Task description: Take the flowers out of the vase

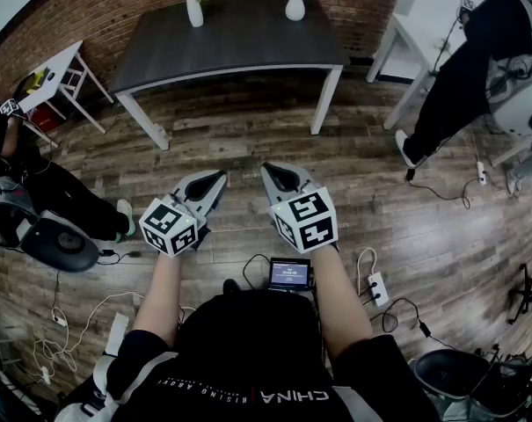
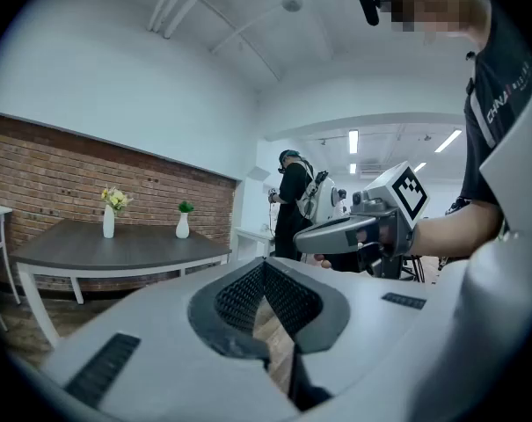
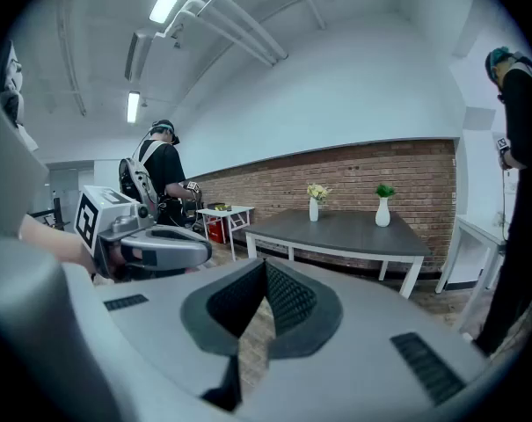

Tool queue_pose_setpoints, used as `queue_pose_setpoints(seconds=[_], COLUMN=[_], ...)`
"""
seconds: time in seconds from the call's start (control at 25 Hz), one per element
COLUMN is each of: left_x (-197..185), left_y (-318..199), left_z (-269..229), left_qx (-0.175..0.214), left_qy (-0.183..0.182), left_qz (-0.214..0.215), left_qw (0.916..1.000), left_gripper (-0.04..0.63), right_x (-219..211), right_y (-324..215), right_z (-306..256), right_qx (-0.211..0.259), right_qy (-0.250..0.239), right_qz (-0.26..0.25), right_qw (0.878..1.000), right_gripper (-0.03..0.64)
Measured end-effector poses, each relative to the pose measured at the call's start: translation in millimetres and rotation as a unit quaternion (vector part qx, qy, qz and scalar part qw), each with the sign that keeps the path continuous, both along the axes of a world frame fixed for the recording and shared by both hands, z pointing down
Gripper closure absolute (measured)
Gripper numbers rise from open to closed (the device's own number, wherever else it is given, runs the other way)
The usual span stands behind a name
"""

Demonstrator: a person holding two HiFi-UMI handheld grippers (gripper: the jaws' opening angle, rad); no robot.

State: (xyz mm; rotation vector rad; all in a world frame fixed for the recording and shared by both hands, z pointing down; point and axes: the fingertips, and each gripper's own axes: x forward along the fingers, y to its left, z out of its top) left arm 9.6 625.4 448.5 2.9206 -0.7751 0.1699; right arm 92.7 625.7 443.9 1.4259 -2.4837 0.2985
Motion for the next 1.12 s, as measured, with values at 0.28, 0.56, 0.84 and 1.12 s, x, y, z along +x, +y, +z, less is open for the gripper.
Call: queue_pose_setpoints(seconds=[0.28,0.56,0.84,1.12], left_x=[-4.1,-0.9,-0.7,12.3], left_y=[-7.2,-6.8,-6.8,-11.5], left_z=[1.2,5.0,8.3,11.3], left_qx=[-0.003,-0.002,-0.002,-0.005], left_qy=[0.004,0.000,0.004,0.000], left_qz=[-0.006,-0.007,-0.009,-0.012], left_qw=[1.0000,1.0000,0.9999,0.9999], left_gripper=[0.592,0.592,0.592,0.592], right_x=[1.4,5.2,2.9,15.3], right_y=[-5.6,-7.0,-5.2,-9.1], right_z=[3.1,4.1,5.2,10.4], right_qx=[-0.004,-0.005,-0.004,-0.010], right_qy=[0.002,-0.021,-0.025,-0.027], right_qz=[0.001,0.003,-0.005,-0.015], right_qw=[1.000,1.000,1.000,0.999], right_gripper=[0.611,0.609,0.609,0.609])
